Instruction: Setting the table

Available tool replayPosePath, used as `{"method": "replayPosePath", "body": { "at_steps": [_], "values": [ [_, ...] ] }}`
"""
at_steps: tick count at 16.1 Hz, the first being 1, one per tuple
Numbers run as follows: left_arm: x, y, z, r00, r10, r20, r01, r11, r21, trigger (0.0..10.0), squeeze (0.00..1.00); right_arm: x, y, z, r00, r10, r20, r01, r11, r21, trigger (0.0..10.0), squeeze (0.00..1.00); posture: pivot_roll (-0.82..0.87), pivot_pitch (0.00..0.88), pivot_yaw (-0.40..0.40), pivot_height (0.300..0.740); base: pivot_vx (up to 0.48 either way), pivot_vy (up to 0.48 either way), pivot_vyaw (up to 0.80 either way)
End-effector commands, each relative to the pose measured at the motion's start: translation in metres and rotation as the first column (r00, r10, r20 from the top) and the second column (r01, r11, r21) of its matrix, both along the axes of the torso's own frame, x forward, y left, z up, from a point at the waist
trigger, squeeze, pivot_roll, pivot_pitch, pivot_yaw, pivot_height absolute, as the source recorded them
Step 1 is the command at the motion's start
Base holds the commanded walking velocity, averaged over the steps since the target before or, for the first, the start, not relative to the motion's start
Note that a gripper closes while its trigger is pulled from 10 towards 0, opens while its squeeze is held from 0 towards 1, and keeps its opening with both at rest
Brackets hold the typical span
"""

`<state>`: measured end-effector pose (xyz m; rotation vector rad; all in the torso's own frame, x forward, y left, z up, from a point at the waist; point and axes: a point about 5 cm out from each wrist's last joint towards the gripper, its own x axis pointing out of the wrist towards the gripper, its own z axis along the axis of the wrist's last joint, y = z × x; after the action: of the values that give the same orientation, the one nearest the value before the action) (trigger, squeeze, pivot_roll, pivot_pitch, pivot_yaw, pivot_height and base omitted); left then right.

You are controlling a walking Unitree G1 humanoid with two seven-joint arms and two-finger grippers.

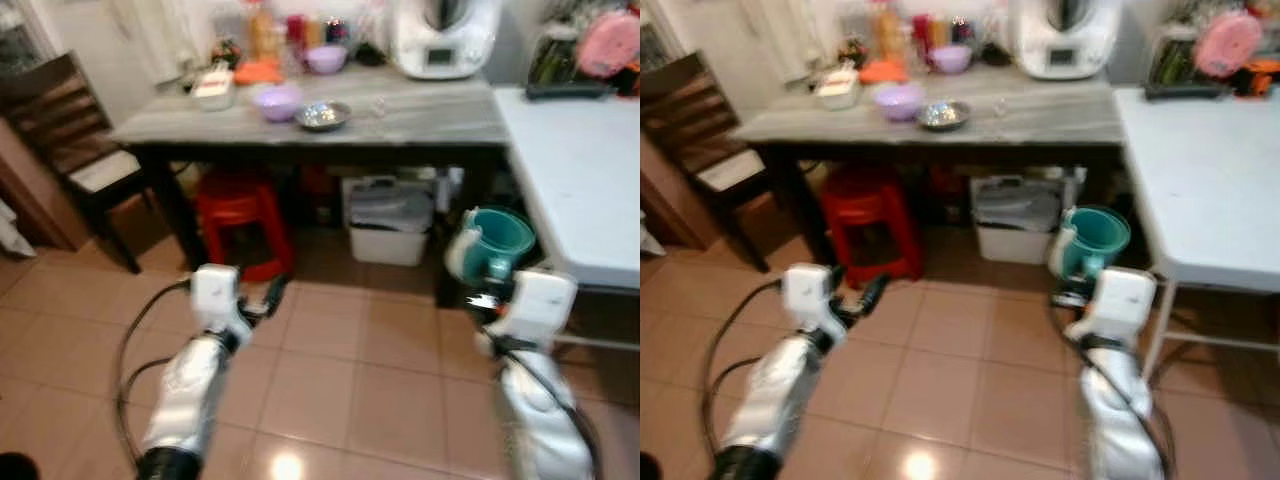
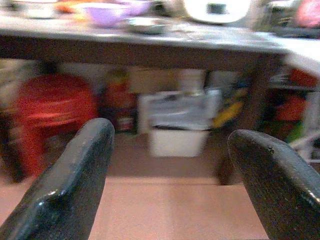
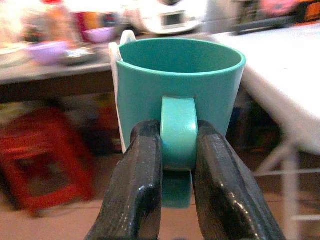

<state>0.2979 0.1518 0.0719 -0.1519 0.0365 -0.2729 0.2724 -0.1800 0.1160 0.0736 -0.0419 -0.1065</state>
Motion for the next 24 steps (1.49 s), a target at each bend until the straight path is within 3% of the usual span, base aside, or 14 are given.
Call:
{"method": "replayPosePath", "body": {
  "at_steps": [1, 12, 15, 19, 24],
  "values": [
    [0.001, 0.0, 0.004, 1.0, -0.015, 0.019, 0.015, 1.0, -0.01, 10.0, 0.0, 0.003, -0.001, 0.011, 0.999, 0.01, 0.051, -0.009, 1.0, -0.022, 10.0, 0.0, -0.14, 0.0, 0.105, 0.74, 0.0, 0.0, 0.0],
    [0.0, -0.007, 0.004, 0.999, -0.047, 0.027, 0.048, 0.998, -0.033, 10.0, 0.0, 0.003, 0.0, 0.013, 0.997, 0.029, 0.075, -0.025, 0.998, -0.056, 10.0, 0.0, -0.15, 0.0, 0.106, 0.74, 0.365, 0.0, 0.0],
    [0.001, -0.007, 0.006, 0.999, -0.031, 0.037, 0.032, 0.999, -0.022, 10.0, 0.0, 0.002, -0.001, 0.014, 0.996, 0.03, 0.079, -0.026, 0.998, -0.056, 10.0, 0.0, -0.15, 0.0, 0.105, 0.74, 0.395, 0.0, 0.5],
    [-0.005, 0.007, 0.005, 0.999, 0.026, 0.046, -0.027, 0.999, 0.017, 10.0, 0.0, -0.001, -0.004, 0.014, 0.996, 0.027, 0.08, -0.022, 0.998, -0.06, 10.0, 0.0, -0.15, 0.0, 0.107, 0.74, 0.392, 0.0, 0.41],
    [-0.009, 0.004, 0.001, 0.999, 0.021, 0.039, -0.022, 1.0, 0.021, 10.0, 0.0, -0.001, 0.0, 0.014, 0.995, 0.038, 0.087, -0.033, 0.998, -0.059, 10.0, 0.0, -0.15, 0.0, 0.108, 0.74, 0.392, 0.0, 0.53]
  ]
}}
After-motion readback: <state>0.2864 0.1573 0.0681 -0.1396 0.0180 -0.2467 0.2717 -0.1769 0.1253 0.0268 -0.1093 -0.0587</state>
